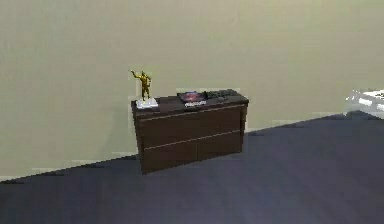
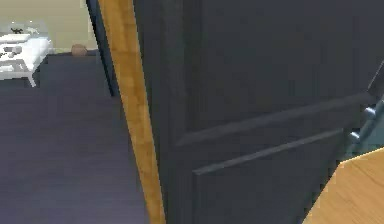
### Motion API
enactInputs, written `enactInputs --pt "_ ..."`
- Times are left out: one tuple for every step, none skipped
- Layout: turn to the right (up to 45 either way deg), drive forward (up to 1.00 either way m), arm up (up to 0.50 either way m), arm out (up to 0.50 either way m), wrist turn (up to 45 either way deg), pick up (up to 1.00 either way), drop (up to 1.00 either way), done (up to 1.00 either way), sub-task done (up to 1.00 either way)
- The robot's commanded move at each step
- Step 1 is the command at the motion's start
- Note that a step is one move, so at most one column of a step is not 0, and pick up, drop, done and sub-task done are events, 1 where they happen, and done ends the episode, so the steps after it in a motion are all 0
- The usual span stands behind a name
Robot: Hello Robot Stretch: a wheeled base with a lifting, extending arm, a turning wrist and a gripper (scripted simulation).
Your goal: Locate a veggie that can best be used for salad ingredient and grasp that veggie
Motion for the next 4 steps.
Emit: enactInputs --pt "-45.0 0.0 0.0 0.0 0.0 0.0 0.0 0.0 0.0" --pt "-12.0 0.0 0.0 0.0 0.0 0.0 0.0 0.0 0.0" --pt "0.0 1.0 0.0 0.0 0.0 0.0 0.0 0.0 0.0" --pt "-3.0 0.0 0.0 0.0 0.0 0.0 0.0 0.0 0.0"
